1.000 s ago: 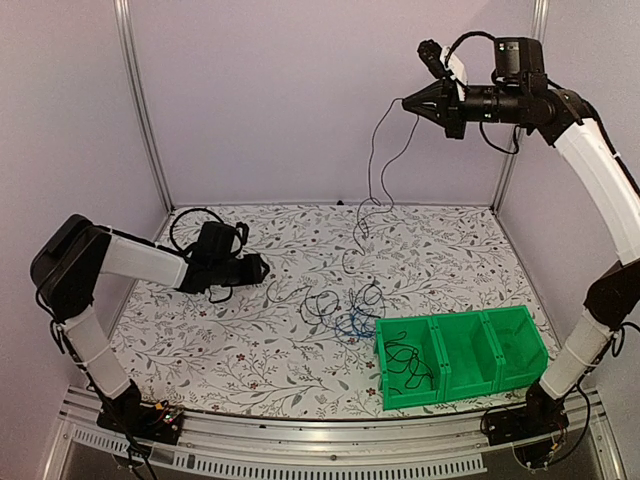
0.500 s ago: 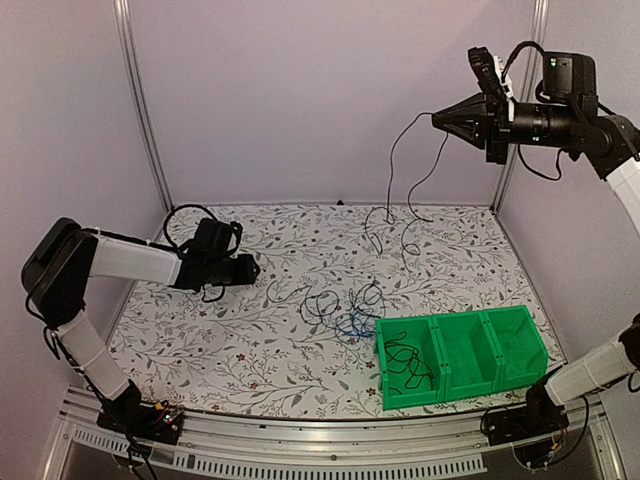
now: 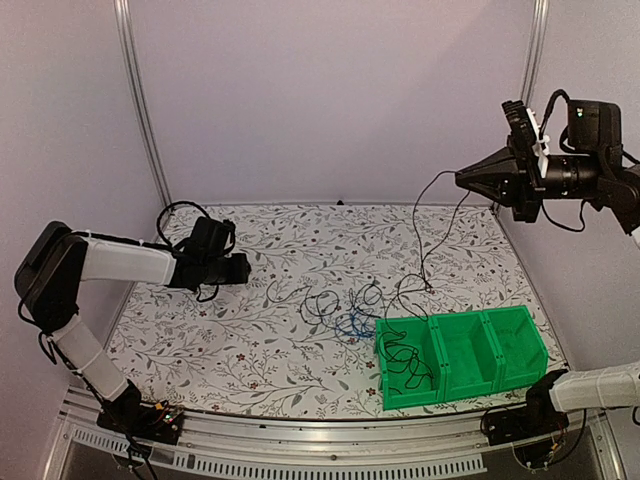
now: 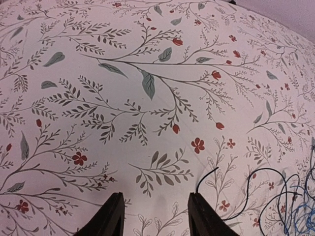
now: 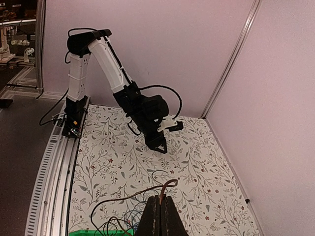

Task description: Untangle the cables

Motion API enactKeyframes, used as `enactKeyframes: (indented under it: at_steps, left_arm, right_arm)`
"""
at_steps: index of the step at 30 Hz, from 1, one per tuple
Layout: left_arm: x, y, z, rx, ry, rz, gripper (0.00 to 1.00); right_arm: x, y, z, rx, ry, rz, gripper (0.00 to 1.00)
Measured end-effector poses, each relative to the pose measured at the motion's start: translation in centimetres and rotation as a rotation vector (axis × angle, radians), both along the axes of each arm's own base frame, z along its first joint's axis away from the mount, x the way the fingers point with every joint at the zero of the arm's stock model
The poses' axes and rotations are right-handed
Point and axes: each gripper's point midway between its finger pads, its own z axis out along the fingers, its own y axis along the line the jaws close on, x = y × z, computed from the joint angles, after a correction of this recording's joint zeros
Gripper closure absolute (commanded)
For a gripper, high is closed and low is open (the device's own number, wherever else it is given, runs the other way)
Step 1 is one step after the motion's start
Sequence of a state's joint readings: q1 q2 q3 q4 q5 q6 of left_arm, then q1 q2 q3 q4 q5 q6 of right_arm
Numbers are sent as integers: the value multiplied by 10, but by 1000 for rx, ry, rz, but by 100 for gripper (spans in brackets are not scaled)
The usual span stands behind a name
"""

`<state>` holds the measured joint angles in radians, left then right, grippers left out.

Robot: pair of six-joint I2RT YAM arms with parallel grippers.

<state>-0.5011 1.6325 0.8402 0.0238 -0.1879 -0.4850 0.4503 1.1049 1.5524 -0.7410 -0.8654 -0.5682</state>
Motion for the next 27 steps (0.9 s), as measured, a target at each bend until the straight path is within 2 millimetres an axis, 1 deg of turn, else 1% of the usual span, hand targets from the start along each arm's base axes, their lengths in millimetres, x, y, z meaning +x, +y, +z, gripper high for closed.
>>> enactKeyframes:
  at_steps: [2,7,13,19,24,26,27]
  left_arm:
    - [-1,2,-2,8,5,4,56]
    - [-3,3,-4,17,15,5,56]
    - [-6,5,-7,29,37,5,56]
    - [-6,4,-6,29,37,2,56]
    - [-7,2,-9,32,43,-1,56]
    - [-7,2,-10,34,46,-3,56]
    - [-7,2,-11,35,48,-4,56]
  right_arm:
    - [-7,-2,-17,-11,36,10,100]
    - [-15,-7,-67,-62,136,4,100]
    - [-22,-13,-111,-116,201,-13,100]
    - [-26,-15,-142,-157,268,-11,100]
    - [-29,-17,-158,-181,295,-9,100]
    - [-30,-18,-167,-196,307,-8,100]
    - [-30,-18,-175,-209,322,-8,100]
